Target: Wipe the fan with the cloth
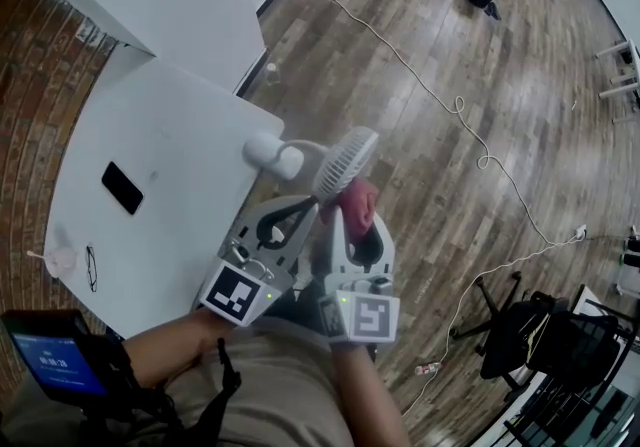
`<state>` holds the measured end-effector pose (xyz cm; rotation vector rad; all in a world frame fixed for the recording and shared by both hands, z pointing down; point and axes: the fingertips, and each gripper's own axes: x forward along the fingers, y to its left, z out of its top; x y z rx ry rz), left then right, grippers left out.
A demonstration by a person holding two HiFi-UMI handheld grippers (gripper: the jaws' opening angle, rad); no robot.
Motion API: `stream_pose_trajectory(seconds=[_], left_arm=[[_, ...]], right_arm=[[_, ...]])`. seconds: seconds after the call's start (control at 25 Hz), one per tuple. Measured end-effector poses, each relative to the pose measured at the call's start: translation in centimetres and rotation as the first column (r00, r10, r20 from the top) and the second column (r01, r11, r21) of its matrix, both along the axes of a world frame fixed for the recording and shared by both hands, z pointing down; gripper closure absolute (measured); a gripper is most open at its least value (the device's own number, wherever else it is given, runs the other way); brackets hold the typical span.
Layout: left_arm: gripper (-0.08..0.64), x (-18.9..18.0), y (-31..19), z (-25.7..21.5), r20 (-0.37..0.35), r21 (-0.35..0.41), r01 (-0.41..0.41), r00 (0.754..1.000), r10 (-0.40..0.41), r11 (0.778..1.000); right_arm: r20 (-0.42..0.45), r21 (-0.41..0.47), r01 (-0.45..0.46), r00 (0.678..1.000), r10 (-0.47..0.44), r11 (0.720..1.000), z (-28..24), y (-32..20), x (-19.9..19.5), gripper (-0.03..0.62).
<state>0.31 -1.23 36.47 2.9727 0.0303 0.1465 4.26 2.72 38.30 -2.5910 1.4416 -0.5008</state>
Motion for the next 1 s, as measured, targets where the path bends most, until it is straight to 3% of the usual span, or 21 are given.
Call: stream_pose_trajectory(seconds=[0.24,0.56,1.0], left_arm=[[0.558,0.4,-0.5,-0.9,-0.022,0.041,0.042,0.999,-0.041,0.998],[0.558,0.7,-0.5,-0.5,-0.017,0.062,0.061,0.998,-0.060,0.996],[0.558,0.8,-0.4,-0.4,-0.014,0.075,0.044,0.999,-0.043,0.996]], right_arm=[[-0.066,-0.003,0.005,0.998,-0.005,1.000,-1.0,-0.6,0.3,0.423],[-0.310,-0.031,-0.002,0.951,-0.008,1.000,-1.6,-0.4,-0.6,0.423],[-0.330,-0.005,-0.038,0.943,0.034,0.999,-1.8,-0.6,0.5,0.423]])
